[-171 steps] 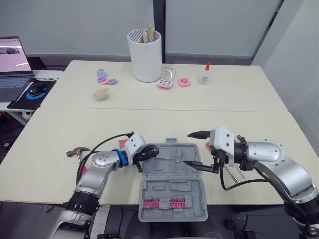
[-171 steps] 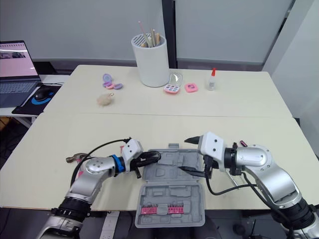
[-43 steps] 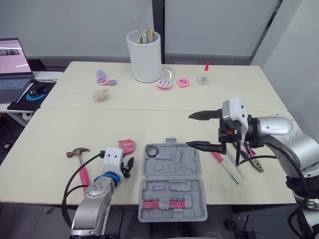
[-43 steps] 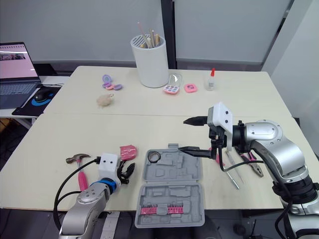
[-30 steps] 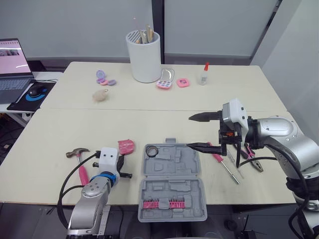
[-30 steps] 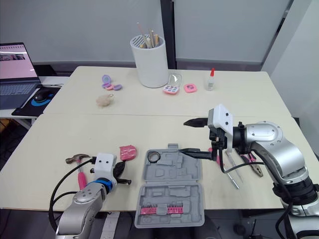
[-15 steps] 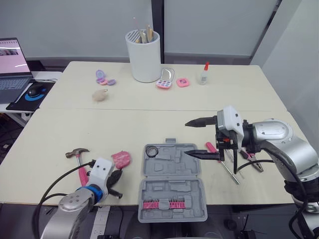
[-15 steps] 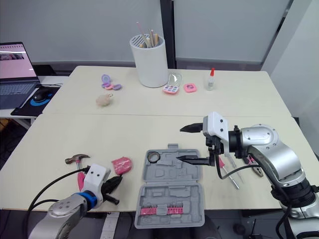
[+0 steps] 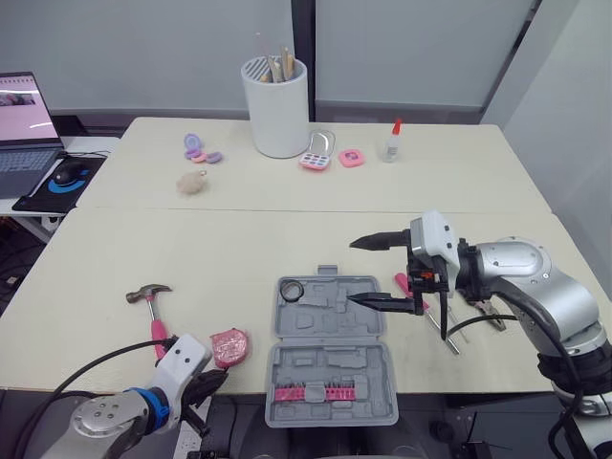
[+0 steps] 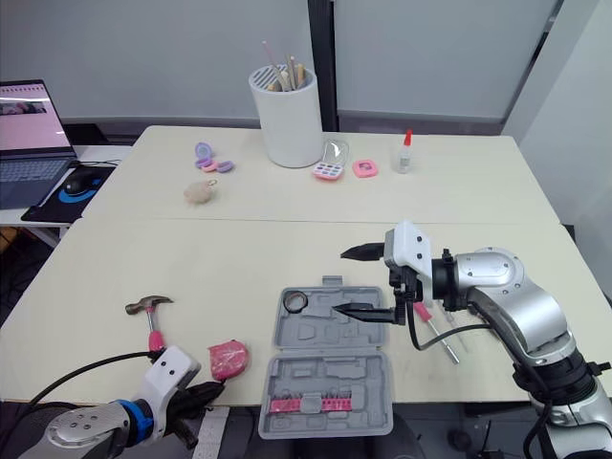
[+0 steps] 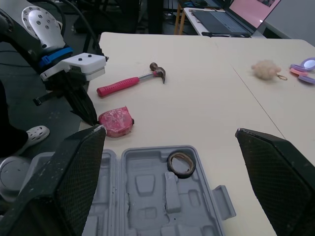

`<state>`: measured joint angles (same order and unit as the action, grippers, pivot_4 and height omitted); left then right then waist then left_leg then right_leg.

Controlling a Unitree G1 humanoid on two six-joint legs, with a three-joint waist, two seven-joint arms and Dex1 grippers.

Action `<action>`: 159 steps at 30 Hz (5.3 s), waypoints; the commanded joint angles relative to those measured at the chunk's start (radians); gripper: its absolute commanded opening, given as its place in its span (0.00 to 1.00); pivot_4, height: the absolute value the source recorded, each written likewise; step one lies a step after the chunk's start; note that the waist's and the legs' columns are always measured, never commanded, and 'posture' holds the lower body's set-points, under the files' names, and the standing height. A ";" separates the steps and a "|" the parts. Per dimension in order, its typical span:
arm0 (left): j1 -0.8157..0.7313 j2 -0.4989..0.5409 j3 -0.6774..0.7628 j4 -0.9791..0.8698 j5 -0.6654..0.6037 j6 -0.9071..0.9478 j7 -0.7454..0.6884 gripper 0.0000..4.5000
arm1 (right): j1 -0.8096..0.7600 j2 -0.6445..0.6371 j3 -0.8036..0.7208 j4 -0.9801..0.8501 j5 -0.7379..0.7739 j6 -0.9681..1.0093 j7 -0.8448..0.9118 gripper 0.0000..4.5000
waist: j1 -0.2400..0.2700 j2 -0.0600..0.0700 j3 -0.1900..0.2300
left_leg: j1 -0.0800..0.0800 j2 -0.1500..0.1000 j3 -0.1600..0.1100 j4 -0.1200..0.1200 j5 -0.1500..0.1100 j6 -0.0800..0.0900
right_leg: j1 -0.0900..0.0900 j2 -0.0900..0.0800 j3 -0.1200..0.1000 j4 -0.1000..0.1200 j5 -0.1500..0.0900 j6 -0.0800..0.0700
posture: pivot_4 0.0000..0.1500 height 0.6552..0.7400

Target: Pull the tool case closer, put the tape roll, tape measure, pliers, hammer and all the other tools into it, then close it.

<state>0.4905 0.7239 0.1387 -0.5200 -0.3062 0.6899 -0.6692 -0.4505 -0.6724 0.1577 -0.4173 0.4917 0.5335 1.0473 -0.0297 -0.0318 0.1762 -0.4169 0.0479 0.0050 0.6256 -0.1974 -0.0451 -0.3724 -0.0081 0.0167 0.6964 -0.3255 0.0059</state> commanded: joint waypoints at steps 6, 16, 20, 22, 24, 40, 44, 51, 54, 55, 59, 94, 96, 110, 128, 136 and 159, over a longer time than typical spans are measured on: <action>0.010 0.001 0.038 -0.050 -0.025 -0.003 -0.015 0.22 | -0.008 -0.003 -0.006 -0.024 -0.002 -0.029 0.008 1.00 | 0.001 0.000 0.000 | 0.000 0.000 0.000 0.000 0.000 0.000 | 0.000 0.000 0.000 0.000 0.000 0.000 | 1.00 1.00; 0.143 0.073 0.276 -0.113 -0.114 -0.031 -0.178 0.94 | -0.045 0.015 0.006 0.030 -0.009 -0.050 0.031 1.00 | 0.000 -0.001 0.001 | 0.000 0.000 0.000 0.000 0.000 0.000 | -0.001 0.000 0.000 0.000 -0.001 -0.001 | 1.00 1.00; 0.153 0.087 0.421 -0.085 -0.183 -0.086 -0.284 0.99 | -0.071 0.017 0.019 0.074 -0.016 -0.070 0.068 1.00 | 0.001 -0.001 0.001 | 0.000 0.000 0.000 0.000 0.000 0.000 | -0.001 0.000 -0.001 0.000 -0.001 -0.002 | 1.00 1.00; 0.149 0.093 0.443 -0.073 -0.184 -0.155 -0.340 0.99 | -0.082 0.019 0.025 0.091 -0.017 -0.078 0.084 1.00 | 0.001 -0.001 0.002 | 0.000 0.000 0.000 0.000 0.000 0.000 | -0.001 0.000 -0.001 -0.001 -0.002 -0.002 | 1.00 1.00; 0.141 0.095 0.437 -0.054 -0.156 -0.270 -0.399 0.99 | -0.093 0.021 0.029 0.103 -0.016 -0.082 0.095 1.00 | 0.001 -0.001 0.002 | -0.001 0.000 0.000 0.000 0.000 0.000 | -0.001 0.000 -0.001 -0.001 -0.001 -0.002 | 1.00 1.00; -0.152 0.113 0.240 0.463 -0.030 -0.876 -0.667 0.99 | -0.091 0.011 0.030 0.039 0.008 -0.004 0.112 1.00 | 0.001 0.000 0.002 | -0.001 0.001 0.001 -0.001 0.000 0.000 | -0.002 0.000 -0.001 0.000 -0.001 -0.003 | 1.00 1.00; -0.231 0.113 0.167 0.542 -0.013 -0.907 -0.683 0.99 | -0.067 0.005 0.021 0.008 0.010 0.014 0.086 1.00 | 0.001 0.000 0.002 | -0.001 0.001 0.001 -0.001 0.000 0.000 | -0.001 0.000 -0.002 0.000 -0.001 -0.003 | 1.00 1.00; -0.389 0.116 0.066 0.764 0.035 -1.045 -0.730 0.99 | -0.055 -0.008 0.005 -0.013 0.016 0.031 0.059 1.00 | 0.001 0.000 0.002 | -0.001 0.001 0.000 -0.001 0.000 0.000 | -0.002 0.000 -0.002 0.000 -0.001 -0.003 | 1.00 1.00; -0.448 0.104 0.022 0.844 0.054 -1.093 -0.742 0.99 | -0.050 -0.016 -0.001 -0.021 0.020 0.035 0.054 1.00 | 0.000 0.000 0.002 | -0.001 0.001 0.001 -0.001 0.000 0.000 | -0.002 0.000 -0.002 0.000 -0.001 -0.002 | 1.00 1.00; -0.462 0.100 0.008 0.866 0.060 -1.109 -0.745 0.99 | -0.047 -0.018 -0.003 -0.026 0.022 0.038 0.052 1.00 | 0.000 0.000 0.002 | -0.001 0.001 0.001 -0.001 0.000 0.000 | -0.002 0.000 -0.002 0.000 -0.001 -0.002 | 1.00 1.00; -0.503 0.086 -0.034 0.945 0.075 -1.156 -0.745 0.99 | -0.037 -0.029 -0.012 -0.046 0.028 0.053 0.044 1.00 | 0.000 0.000 0.002 | -0.001 0.001 0.001 -0.001 0.000 0.000 | -0.002 0.000 -0.002 0.001 -0.001 -0.002 | 1.00 1.00; -0.553 0.082 -0.082 1.013 0.042 -1.239 -0.735 0.72 | -0.018 -0.086 -0.035 -0.062 0.071 0.077 0.041 1.00 | 0.000 -0.001 0.002 | -0.001 0.001 0.000 0.000 0.000 0.000 | -0.001 0.000 -0.002 0.001 -0.001 -0.002 | 1.00 1.00; -0.518 0.101 -0.066 0.926 0.012 -1.194 -0.729 0.72 | -0.013 -0.095 -0.055 -0.058 0.089 0.094 0.044 1.00 | 0.000 -0.001 0.002 | -0.001 0.001 0.000 0.000 0.000 0.000 | -0.001 0.000 -0.002 0.002 -0.001 -0.002 | 1.00 1.00; -0.495 0.148 -0.045 0.257 -0.173 -0.803 -0.583 0.72 | 0.024 -0.217 -0.263 -0.018 0.486 0.628 -0.071 1.00 | 0.002 0.000 0.002 | -0.001 0.000 0.000 0.000 0.000 0.000 | 0.000 0.000 -0.001 0.001 -0.001 -0.002 | 1.00 1.00; -0.736 -0.105 -0.302 0.264 0.040 -0.839 -0.458 0.72 | -0.005 0.045 -0.181 0.139 1.375 0.777 -1.129 1.00 | -0.002 -0.001 0.002 | -0.007 0.000 0.003 0.002 0.000 0.000 | -0.004 0.010 0.000 0.001 -0.001 -0.001 | 1.00 1.00; -0.738 -0.131 -0.311 0.291 0.061 -0.871 -0.447 0.72 | -0.043 -0.027 -0.050 0.125 1.475 0.664 -1.218 0.92 | -0.001 -0.001 0.002 | -0.009 0.001 0.003 0.003 0.000 0.000 | -0.005 0.010 0.001 0.001 0.001 0.002 | 1.00 1.00; -0.703 -0.147 -0.327 0.254 0.059 -0.865 -0.430 0.72 | -0.062 -0.089 0.013 0.117 1.458 0.629 -1.149 0.18 | 0.000 -0.001 0.002 | -0.010 0.001 0.000 0.003 0.000 0.000 | -0.007 0.009 0.001 0.000 0.001 0.002 | 1.00 1.00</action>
<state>-0.2062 0.5871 -0.1730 -0.2322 -0.2337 -0.1647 -1.1052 -0.4986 -0.7558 0.1711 -0.2627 1.9345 1.1645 -0.1293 -0.0294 -0.0324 0.1782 -0.4267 0.0491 0.0052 0.6284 -0.1971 -0.0447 -0.3793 0.0012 0.0176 0.6968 -0.3247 0.0075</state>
